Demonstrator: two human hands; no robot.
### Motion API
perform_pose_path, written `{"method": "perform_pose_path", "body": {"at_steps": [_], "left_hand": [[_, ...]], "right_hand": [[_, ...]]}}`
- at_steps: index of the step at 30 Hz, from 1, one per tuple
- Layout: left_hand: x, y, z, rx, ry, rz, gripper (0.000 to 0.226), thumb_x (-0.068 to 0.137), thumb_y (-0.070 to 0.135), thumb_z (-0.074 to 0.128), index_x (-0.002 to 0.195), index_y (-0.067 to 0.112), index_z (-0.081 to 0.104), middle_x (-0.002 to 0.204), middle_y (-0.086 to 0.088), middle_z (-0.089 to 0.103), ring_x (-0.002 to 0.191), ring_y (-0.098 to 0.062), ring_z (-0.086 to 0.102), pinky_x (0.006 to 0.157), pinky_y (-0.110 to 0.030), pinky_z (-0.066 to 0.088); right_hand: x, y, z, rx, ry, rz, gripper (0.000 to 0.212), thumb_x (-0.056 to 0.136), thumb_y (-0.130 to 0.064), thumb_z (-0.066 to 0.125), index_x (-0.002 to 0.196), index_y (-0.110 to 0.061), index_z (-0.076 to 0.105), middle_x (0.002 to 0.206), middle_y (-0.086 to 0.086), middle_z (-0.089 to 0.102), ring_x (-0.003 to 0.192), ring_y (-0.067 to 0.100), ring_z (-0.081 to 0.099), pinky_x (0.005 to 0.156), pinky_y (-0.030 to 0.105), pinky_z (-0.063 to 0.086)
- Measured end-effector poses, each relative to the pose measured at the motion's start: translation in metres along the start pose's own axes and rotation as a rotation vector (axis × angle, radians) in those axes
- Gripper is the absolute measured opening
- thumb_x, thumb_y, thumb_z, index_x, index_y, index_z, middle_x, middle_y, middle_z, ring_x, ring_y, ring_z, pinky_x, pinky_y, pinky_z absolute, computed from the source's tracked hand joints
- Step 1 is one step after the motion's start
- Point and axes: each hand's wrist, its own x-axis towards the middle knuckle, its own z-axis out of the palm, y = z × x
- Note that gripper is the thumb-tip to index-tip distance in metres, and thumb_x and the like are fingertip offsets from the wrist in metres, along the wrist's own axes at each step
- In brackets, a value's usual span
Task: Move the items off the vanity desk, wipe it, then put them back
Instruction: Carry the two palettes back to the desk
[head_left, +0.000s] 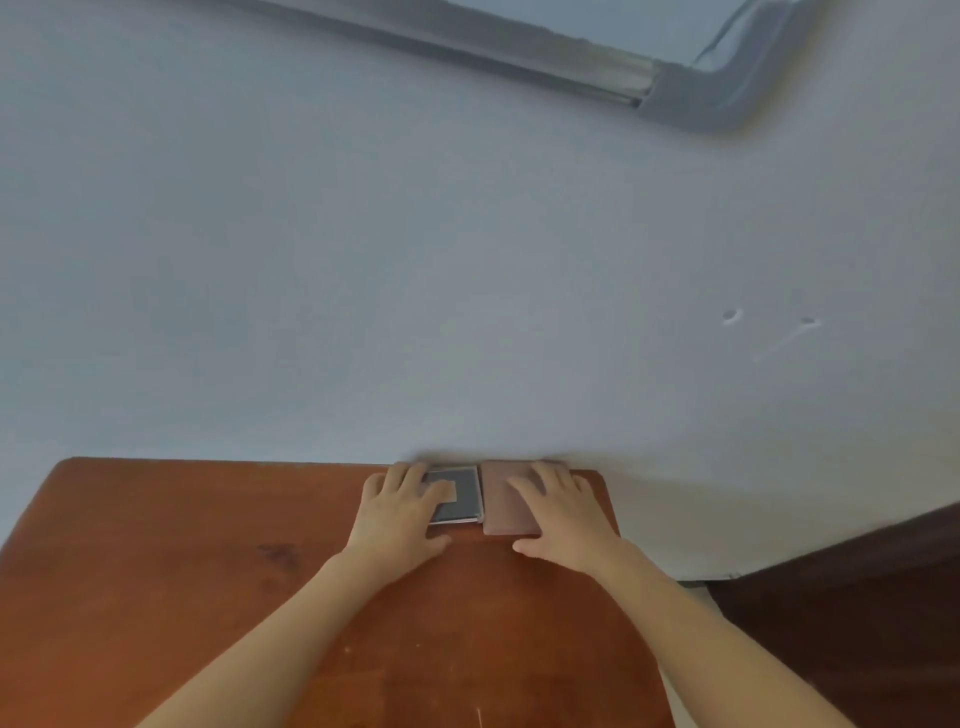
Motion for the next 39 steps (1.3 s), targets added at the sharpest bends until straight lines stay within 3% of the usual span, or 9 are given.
{"method": "perform_pose_path", "body": {"at_steps": [9, 14, 18, 20, 23, 25, 27, 32, 39], "left_hand": [[-0.005, -0.008, 0.001, 0.037, -0.045, 0.141, 0.076, 0.022, 0.058, 0.077, 0.091, 0.029, 0.066, 0.079, 0.003, 0.060, 0.069, -0.018, 0.059, 0.058, -0.035, 0.053], [-0.027, -0.016, 0.007, 0.014, 0.026, 0.177, 0.081, 0.026, 0.057, 0.076, 0.100, 0.029, 0.056, 0.084, 0.003, 0.060, 0.083, -0.017, 0.043, 0.063, -0.036, 0.053], [-0.038, -0.020, 0.002, -0.002, 0.014, 0.171, 0.090, 0.027, 0.056, 0.079, 0.107, 0.028, 0.048, 0.089, 0.001, 0.062, 0.082, -0.018, 0.061, 0.062, -0.034, 0.055], [-0.042, -0.022, 0.000, 0.001, 0.006, 0.125, 0.097, 0.028, 0.053, 0.082, 0.115, 0.025, 0.049, 0.099, -0.004, 0.064, 0.085, -0.023, 0.065, 0.064, -0.038, 0.055], [-0.045, -0.024, -0.002, -0.050, -0.054, 0.133, 0.091, 0.046, 0.044, 0.082, 0.127, 0.023, 0.048, 0.117, -0.006, 0.060, 0.104, -0.029, 0.059, 0.082, -0.047, 0.049], [-0.046, -0.023, -0.004, -0.155, -0.075, 0.127, 0.081, 0.069, 0.036, 0.071, 0.140, 0.023, 0.033, 0.133, -0.002, 0.048, 0.122, -0.027, 0.043, 0.101, -0.045, 0.032], [-0.048, -0.022, -0.004, -0.222, -0.089, 0.093, 0.080, 0.078, 0.033, 0.063, 0.144, 0.024, 0.019, 0.139, -0.001, 0.039, 0.128, -0.024, 0.032, 0.106, -0.040, 0.023], [-0.052, -0.006, -0.007, -0.293, -0.121, 0.114, 0.082, 0.078, 0.032, 0.064, 0.144, 0.026, 0.016, 0.140, -0.002, 0.037, 0.127, -0.023, 0.029, 0.104, -0.038, 0.025], [-0.034, 0.082, -0.003, -0.331, -0.232, 0.432, 0.081, 0.079, 0.030, 0.065, 0.143, 0.028, 0.016, 0.141, 0.000, 0.035, 0.128, -0.020, 0.026, 0.106, -0.036, 0.023]], "right_hand": [[-0.002, -0.002, 0.004, -0.023, -0.022, -0.002, 0.077, 0.084, -0.049, 0.052, 0.145, -0.027, 0.012, 0.154, 0.005, 0.006, 0.140, 0.030, 0.004, 0.110, 0.047, 0.017], [-0.027, -0.010, 0.013, -0.087, -0.090, -0.041, 0.077, 0.087, -0.053, 0.046, 0.146, -0.026, 0.005, 0.155, 0.008, 0.003, 0.141, 0.032, 0.005, 0.112, 0.051, 0.008], [-0.033, -0.012, 0.013, -0.084, -0.024, -0.031, 0.078, 0.083, -0.056, 0.051, 0.144, -0.029, 0.010, 0.151, 0.006, 0.014, 0.139, 0.029, 0.009, 0.112, 0.049, 0.009], [-0.028, -0.010, 0.011, -0.028, -0.023, -0.018, 0.084, 0.080, -0.055, 0.057, 0.145, -0.030, 0.010, 0.152, 0.007, 0.009, 0.141, 0.028, 0.003, 0.113, 0.049, 0.006], [-0.022, -0.014, 0.014, 0.083, -0.058, -0.005, 0.088, 0.078, -0.047, 0.063, 0.145, -0.031, 0.009, 0.153, 0.005, 0.008, 0.141, 0.027, 0.005, 0.113, 0.048, 0.007], [-0.022, -0.016, 0.016, 0.097, -0.041, -0.003, 0.088, 0.076, -0.046, 0.064, 0.145, -0.032, 0.010, 0.148, 0.004, 0.021, 0.134, 0.028, 0.020, 0.109, 0.046, 0.015], [-0.028, -0.018, 0.018, 0.108, -0.025, 0.010, 0.089, 0.075, -0.048, 0.065, 0.144, -0.034, 0.012, 0.143, 0.003, 0.028, 0.127, 0.027, 0.028, 0.105, 0.044, 0.020], [-0.068, -0.006, 0.038, 0.242, 0.091, 0.187, 0.089, 0.072, -0.049, 0.066, 0.143, -0.037, 0.013, 0.138, 0.001, 0.033, 0.121, 0.025, 0.032, 0.099, 0.038, 0.028], [-0.175, 0.036, 0.071, 0.359, 0.129, 0.477, 0.090, 0.072, -0.049, 0.066, 0.144, -0.035, 0.014, 0.137, 0.002, 0.033, 0.121, 0.026, 0.033, 0.102, 0.038, 0.029]]}}
